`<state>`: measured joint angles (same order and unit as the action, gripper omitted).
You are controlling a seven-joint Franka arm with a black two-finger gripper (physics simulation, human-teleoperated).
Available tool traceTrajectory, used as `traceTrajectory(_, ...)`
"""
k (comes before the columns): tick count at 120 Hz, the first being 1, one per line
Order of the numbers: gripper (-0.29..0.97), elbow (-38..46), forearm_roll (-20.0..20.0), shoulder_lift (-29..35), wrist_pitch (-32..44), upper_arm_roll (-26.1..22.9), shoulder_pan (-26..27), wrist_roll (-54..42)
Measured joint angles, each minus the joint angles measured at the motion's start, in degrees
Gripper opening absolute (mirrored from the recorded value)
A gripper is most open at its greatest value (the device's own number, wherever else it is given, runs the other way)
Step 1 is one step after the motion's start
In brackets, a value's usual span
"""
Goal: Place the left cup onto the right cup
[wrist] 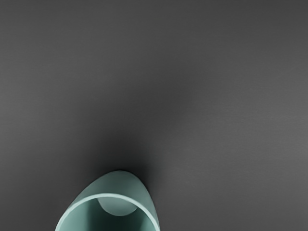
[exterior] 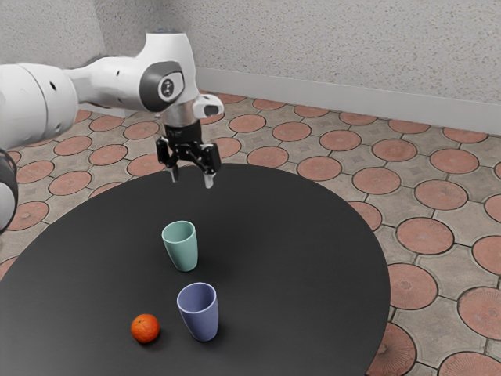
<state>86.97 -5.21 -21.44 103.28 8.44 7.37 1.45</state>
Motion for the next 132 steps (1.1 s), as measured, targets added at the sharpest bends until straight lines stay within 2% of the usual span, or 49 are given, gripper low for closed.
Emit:
traceTrajectory(48, 0.66, 7.9, -2.4, 2.6, 4.2, -0.1, 0.5, 7.6)
traceTrajectory(89, 0.66, 15.0, -3.9, 3.3, 10.7, 0.0, 0.7, 12.7)
traceTrajectory(132, 0.66, 17.4, -4.1, 2.3, 15.7, 0.0, 0.8, 15.6)
